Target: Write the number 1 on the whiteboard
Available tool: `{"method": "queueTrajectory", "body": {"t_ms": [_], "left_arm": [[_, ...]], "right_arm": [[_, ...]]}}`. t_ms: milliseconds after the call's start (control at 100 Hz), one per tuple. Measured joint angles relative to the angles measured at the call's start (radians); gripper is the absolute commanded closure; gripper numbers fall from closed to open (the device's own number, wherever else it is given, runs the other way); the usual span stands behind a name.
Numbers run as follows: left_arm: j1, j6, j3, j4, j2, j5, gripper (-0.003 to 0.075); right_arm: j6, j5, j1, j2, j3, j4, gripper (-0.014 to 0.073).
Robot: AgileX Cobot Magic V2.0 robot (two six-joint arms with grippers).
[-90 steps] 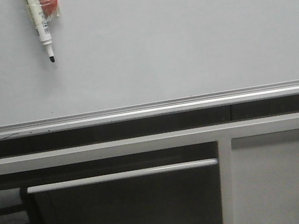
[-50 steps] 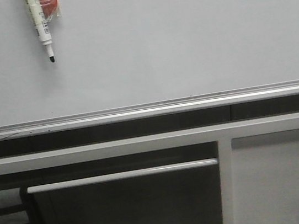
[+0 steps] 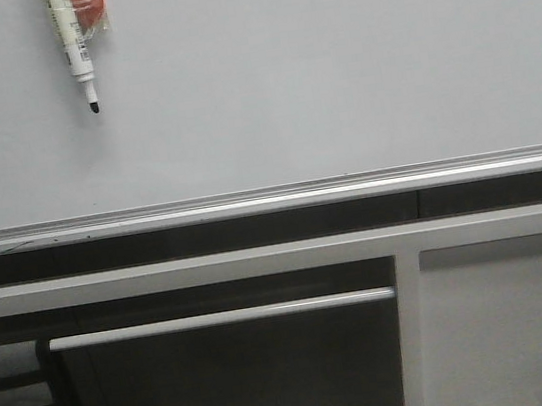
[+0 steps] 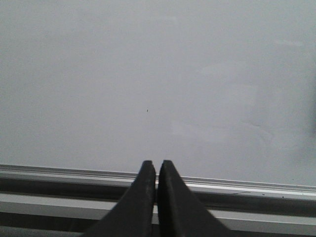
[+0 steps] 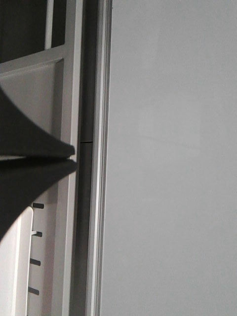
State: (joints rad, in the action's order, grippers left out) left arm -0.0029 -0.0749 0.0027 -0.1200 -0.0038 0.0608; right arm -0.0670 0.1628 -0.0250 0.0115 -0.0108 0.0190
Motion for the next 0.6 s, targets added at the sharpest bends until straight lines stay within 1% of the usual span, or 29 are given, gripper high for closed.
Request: {"method": "queueTrajectory", "body": {"t_ms": [180,320,460,600], "left_arm": [[0.000,0.000,0.000,-0.004,0.000,0.000,0.0741],[0.000,0.000,0.000,-0.054,0.000,0.000,0.0741],[0.000,0.000,0.000,-0.165,0.000,0.000,0.0741],[0.000,0.001,0.000,-0.328,0.000,-0.002,0.0741]], "right_arm": [[0.000,-0.011,0.000,0.000,0.000,0.008,0.0657],[0.000,-0.016,0.000,0.000,0.000,0.082,0.0657],[0.000,-0.046,0.000,0.000,0.000,0.215,0.0657],[0.000,-0.072,0.000,0.000,0.000,0.411,0.0657]]}}
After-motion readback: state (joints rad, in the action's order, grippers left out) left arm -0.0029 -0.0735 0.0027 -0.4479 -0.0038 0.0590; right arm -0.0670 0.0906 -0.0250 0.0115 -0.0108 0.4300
